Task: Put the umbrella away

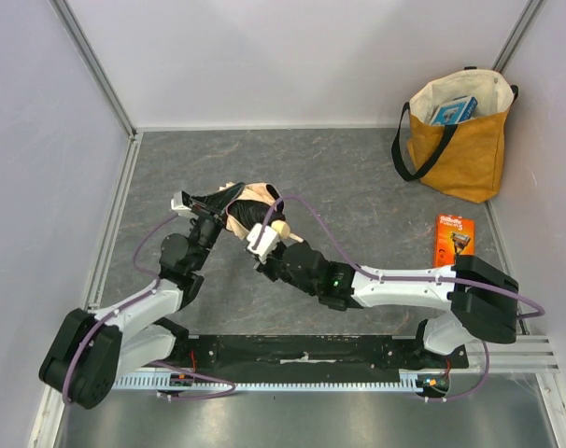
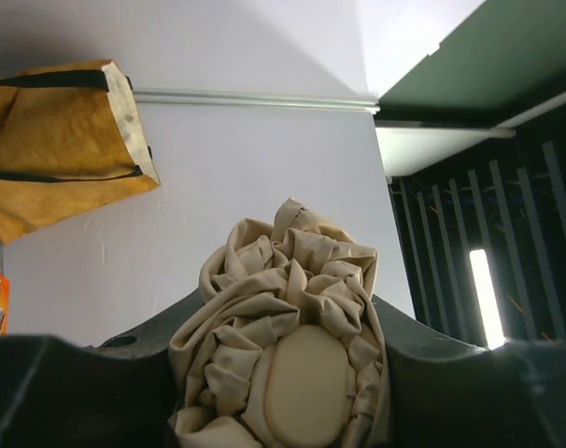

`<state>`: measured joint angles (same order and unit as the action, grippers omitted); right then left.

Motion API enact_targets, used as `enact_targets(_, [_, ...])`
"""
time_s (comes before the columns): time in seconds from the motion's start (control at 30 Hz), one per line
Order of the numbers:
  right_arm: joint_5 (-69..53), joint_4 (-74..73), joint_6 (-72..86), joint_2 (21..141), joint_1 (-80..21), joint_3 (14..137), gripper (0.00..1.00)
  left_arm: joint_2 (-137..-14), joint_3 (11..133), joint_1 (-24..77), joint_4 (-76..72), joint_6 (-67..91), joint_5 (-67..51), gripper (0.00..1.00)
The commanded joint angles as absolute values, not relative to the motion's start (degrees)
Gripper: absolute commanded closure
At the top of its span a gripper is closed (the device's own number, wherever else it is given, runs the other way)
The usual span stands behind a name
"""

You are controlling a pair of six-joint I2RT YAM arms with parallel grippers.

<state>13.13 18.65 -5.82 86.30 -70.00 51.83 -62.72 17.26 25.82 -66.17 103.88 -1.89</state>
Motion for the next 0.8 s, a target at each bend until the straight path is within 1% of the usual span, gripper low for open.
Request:
enact_targets(0.0, [28.4, 38.5, -9.7, 87.5, -70.4, 43.0, 1.00, -52.8, 21.9, 26.4, -61.1, 113.7, -2.9, 0.98])
enact_targets(0.1, [29.9, 46.1, -8.2, 86.4, -70.3, 38.9, 1.00, -48.9, 22.1, 26.3, -55.5, 115.2, -3.5, 0.98])
enact_targets(0.23, [28.6, 45.9, -6.3, 84.1, -70.6, 37.7, 0.99, -48.2, 22.0, 26.4, -55.4, 115.8, -4.0, 0.98])
enact_targets(0.27, [28.5, 44.2, -5.5, 83.3, -70.7, 38.1, 0.95, -48.7, 21.9, 26.4, -56.3, 115.8, -4.0, 0.98])
enact_targets(0.37, [27.0, 35.4, -0.4, 80.7, -71.0, 40.1, 0.69, -52.1, 21.6, 26.5, -62.2, 115.6, -3.9, 0.98])
enact_targets(0.47, [23.5, 29.6, 5.3, 75.8, -72.0, 37.3, 0.51, -56.9, 21.4, 26.4, -70.2, 114.8, -4.0, 0.98])
enact_targets(0.53, [23.2, 24.6, 9.5, 72.5, -72.7, 35.1, 0.43, -59.8, 21.9, 26.3, -74.4, 112.9, -4.4, 0.98])
enact_targets(0.6, [23.0, 18.6, 15.0, 69.2, -72.8, 33.8, 0.38, -62.1, 23.1, 25.8, -77.7, 109.9, -5.2, 0.98])
enact_targets(0.63, [23.2, 15.8, 18.3, 67.9, -72.8, 33.1, 0.32, -63.4, 23.6, 25.7, -79.2, 108.4, -5.4, 0.98])
enact_targets(0.67, [23.7, 11.5, 21.7, 66.5, -72.7, 33.4, 0.24, -64.9, 24.1, 25.4, -81.4, 106.5, -5.8, 0.98])
enact_targets(0.73, [23.3, 1.6, 28.7, 65.0, -72.3, 35.7, 0.22, -67.8, 25.9, 24.7, -87.2, 102.9, -7.2, 0.98])
enact_targets(0.77, [21.6, -1.9, 33.1, 63.9, -71.7, 36.0, 0.16, -69.8, 26.8, 24.3, -90.6, 101.4, -8.4, 0.98])
